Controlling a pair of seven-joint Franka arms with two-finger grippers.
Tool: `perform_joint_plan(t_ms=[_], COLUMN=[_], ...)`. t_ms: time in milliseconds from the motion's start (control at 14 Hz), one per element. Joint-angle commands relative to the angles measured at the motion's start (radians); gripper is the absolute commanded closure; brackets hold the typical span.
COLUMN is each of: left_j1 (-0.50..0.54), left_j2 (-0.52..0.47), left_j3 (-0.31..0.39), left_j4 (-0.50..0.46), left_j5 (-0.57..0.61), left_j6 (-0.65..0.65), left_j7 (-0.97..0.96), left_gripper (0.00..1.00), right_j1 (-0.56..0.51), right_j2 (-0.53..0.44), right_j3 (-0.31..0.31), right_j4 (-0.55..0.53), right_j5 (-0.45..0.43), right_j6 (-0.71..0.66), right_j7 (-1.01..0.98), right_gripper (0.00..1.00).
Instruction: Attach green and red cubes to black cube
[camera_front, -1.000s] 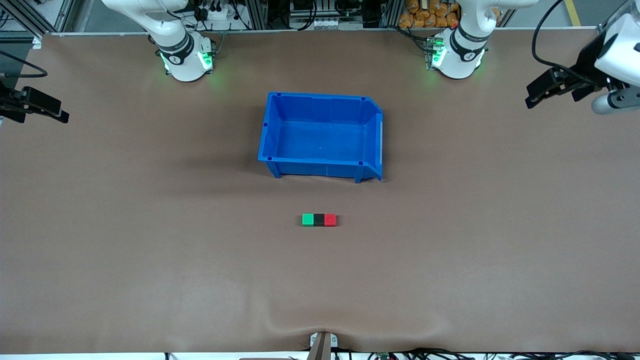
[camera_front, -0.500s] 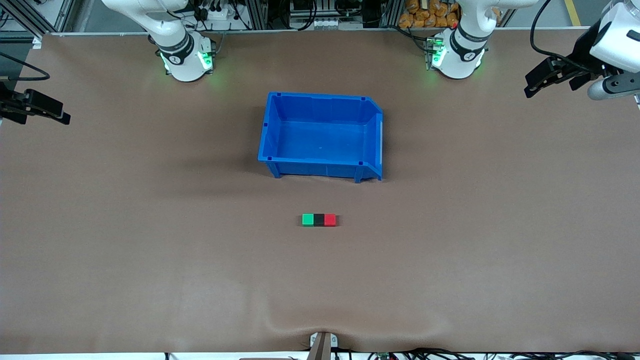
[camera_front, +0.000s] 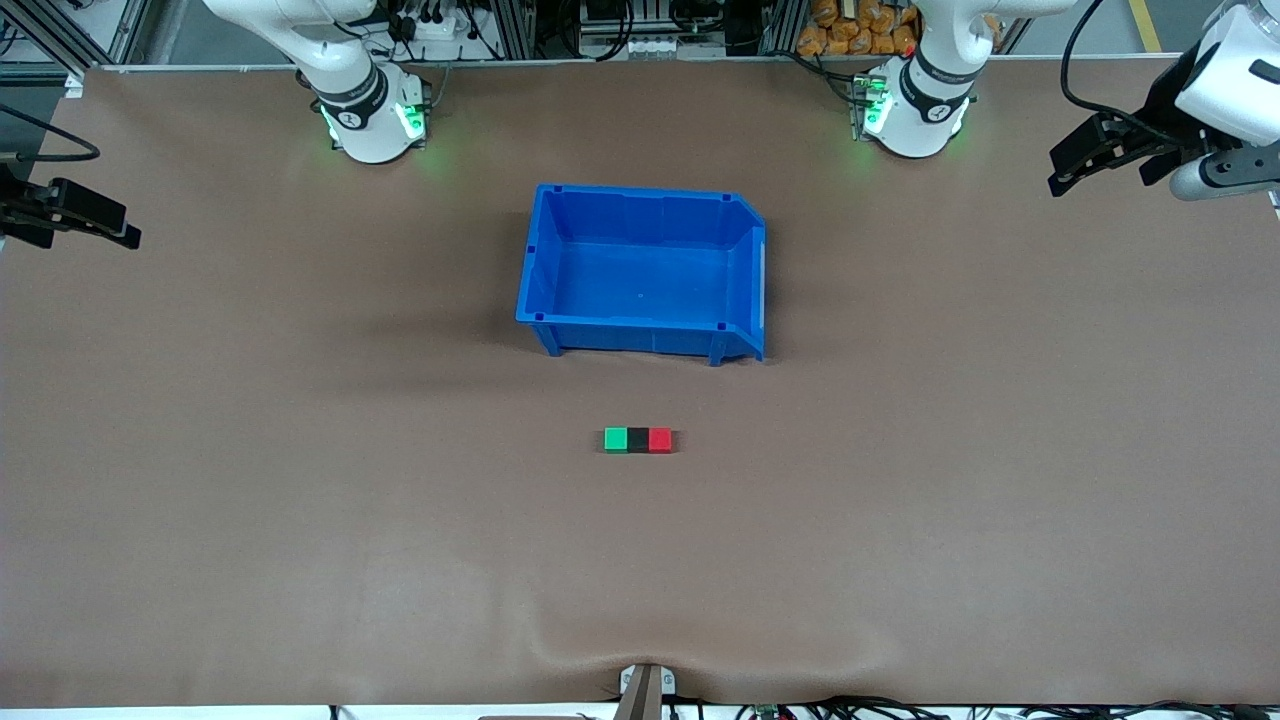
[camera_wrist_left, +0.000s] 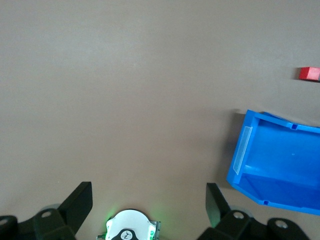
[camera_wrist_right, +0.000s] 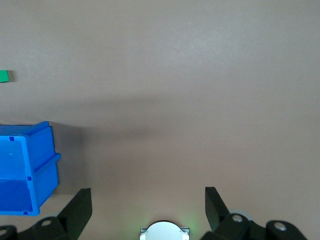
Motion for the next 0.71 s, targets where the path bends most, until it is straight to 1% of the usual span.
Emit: perform_joint_plan(t_ms=[0, 286, 429, 571, 643], left_j1=[0.035, 0.034, 0.035, 0.035, 0.034], left_j2=[-0.003, 0.027, 0.054, 0.052, 0.049], left_j3=[-0.001, -0.001, 0.0, 0.006, 0.021], left_j4=[0.01, 0.049, 0.086, 0.086, 0.089], left_j5=[0.004, 0.015, 0.013, 0.013, 0.004], left_j6=[0.013, 0.013, 0.002, 0.001, -0.009], left_j7=[0.037, 0.027, 0.032, 0.037, 0.037], left_gripper=[0.0, 0.0, 0.0, 0.0, 0.0], right_j1=[-0.004, -0.006, -0.007, -0.002, -0.002], right_j2=[-0.005, -0.004, -0.004, -0.004, -0.004], right_j3=[0.006, 0.006, 0.006, 0.008, 0.008], right_j4=[-0.001, 0.002, 0.001, -0.001, -0.001], right_j5=[-0.01, -0.01, -0.008, -0.008, -0.008], right_j6=[-0.008, -0.008, -0.011, -0.01, -0.01], right_j7=[-0.005, -0.005, -0.005, -0.001, -0.001], right_gripper=[0.0, 0.0, 0.0, 0.0, 0.0])
